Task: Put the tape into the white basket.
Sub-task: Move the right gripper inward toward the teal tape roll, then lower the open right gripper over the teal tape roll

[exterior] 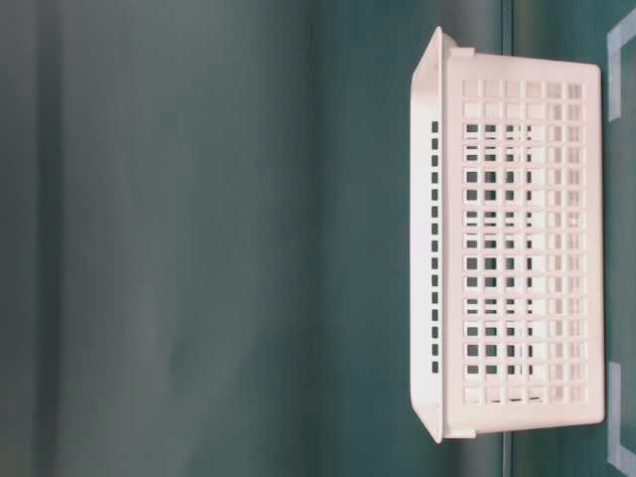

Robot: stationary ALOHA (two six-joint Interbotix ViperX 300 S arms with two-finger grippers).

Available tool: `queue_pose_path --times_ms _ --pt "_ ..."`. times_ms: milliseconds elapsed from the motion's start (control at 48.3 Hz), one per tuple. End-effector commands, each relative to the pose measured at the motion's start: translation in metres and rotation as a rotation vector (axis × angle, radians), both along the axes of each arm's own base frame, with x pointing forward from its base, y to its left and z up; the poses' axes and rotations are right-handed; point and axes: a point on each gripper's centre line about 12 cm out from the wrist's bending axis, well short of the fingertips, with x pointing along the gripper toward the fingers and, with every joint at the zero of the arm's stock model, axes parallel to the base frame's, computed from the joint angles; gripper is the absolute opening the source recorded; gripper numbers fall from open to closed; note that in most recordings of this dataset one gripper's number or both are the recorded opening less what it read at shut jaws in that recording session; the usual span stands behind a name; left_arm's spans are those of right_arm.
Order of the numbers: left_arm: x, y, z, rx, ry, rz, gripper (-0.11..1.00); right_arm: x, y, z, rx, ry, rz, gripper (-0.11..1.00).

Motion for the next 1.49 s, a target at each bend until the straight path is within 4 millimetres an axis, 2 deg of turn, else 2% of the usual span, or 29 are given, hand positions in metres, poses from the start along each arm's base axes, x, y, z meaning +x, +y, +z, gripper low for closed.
queue_pose_path --times_ms 0,103,248,579,848,1097,1469 --pt "-0.002 -0.001 0.005 0.001 -0.02 -0.005 -0.11 0.004 0.001 0.013 0.003 -0.031 0.003 0.95" --pt "-0.009 -0.001 -0.002 0.002 -0.017 -0.006 -0.11 0.006 0.003 0.02 0.002 -0.043 0.012 0.96" --pt "-0.019 0.0 -0.021 0.002 0.035 -0.007 -0.11 0.012 0.01 0.027 0.002 -0.038 0.047 0.96" --pt "-0.033 0.0 -0.052 0.011 0.105 -0.011 -0.11 0.034 0.038 0.022 -0.005 0.061 0.155 0.96" --pt "-0.035 0.0 -0.059 -0.002 0.114 -0.009 -0.11 0.05 0.043 0.017 -0.011 0.13 0.162 0.96" --pt "-0.036 0.0 -0.065 0.0 0.123 -0.007 -0.11 0.067 0.05 0.014 -0.022 0.262 0.171 0.96" --pt "-0.04 0.0 -0.067 -0.003 0.098 -0.007 -0.11 0.095 0.069 -0.003 -0.041 0.436 0.202 0.96"
